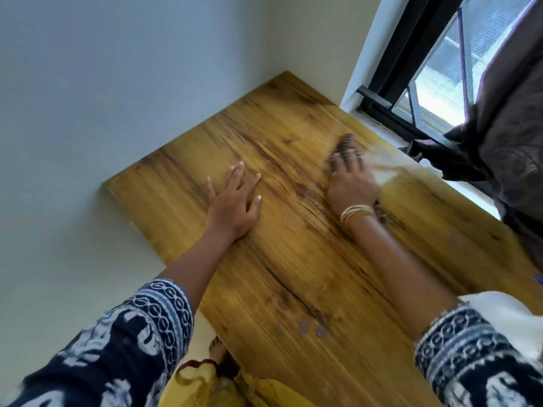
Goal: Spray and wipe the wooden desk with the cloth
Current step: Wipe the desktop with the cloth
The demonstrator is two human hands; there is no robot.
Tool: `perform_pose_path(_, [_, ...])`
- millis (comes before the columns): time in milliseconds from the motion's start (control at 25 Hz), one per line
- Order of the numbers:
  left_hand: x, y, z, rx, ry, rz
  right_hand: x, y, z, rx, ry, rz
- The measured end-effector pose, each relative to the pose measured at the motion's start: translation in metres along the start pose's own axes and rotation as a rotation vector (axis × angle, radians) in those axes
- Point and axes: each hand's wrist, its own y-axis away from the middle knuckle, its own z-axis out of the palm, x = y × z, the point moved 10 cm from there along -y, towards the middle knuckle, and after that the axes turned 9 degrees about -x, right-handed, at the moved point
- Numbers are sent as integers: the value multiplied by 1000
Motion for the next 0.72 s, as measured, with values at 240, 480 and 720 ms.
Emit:
perform_pose_path(240, [0,0,0,15,-1,1,-83,70,16,-29,22,-791])
perform_pose_path(480, [-2,-1,0,22,5,-8,101,-48,0,5,-140,184])
perform_pose_path(720, [-3,-1,1,26,20,-10,-8,-49,2,-30,-98,99])
